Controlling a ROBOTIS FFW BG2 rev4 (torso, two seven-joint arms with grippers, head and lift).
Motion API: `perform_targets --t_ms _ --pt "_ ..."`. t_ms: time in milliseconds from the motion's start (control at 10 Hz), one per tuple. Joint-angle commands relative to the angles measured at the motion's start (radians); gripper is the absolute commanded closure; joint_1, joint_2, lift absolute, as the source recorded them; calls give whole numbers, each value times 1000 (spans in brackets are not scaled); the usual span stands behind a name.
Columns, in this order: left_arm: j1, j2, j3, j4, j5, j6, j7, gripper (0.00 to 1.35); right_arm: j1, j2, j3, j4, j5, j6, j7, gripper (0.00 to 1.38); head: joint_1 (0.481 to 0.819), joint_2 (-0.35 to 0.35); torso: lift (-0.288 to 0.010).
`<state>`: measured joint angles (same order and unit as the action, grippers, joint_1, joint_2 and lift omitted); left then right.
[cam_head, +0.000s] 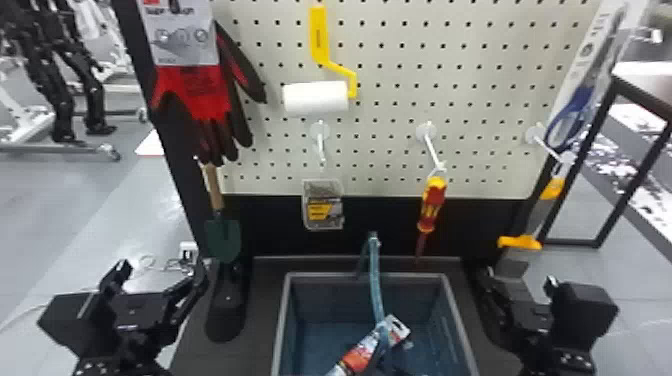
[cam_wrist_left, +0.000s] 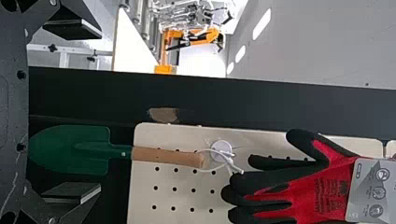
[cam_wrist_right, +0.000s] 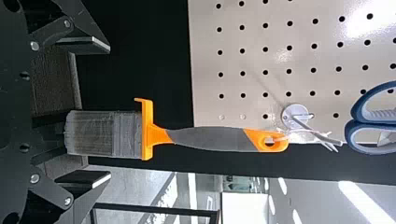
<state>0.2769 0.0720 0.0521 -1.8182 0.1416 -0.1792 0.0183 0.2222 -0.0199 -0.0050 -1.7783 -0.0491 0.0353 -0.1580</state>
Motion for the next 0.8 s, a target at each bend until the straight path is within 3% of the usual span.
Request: perform_targets --t_ms 0,700 --pt "1 0 0 3 6 1 0 150 0 0 0 2 0 0 0 323 549 0 -100" --pt "-2 5 2 -6 36 9 -12 150 0 0 -1 0 -2 0 0 323 549 0 -100"
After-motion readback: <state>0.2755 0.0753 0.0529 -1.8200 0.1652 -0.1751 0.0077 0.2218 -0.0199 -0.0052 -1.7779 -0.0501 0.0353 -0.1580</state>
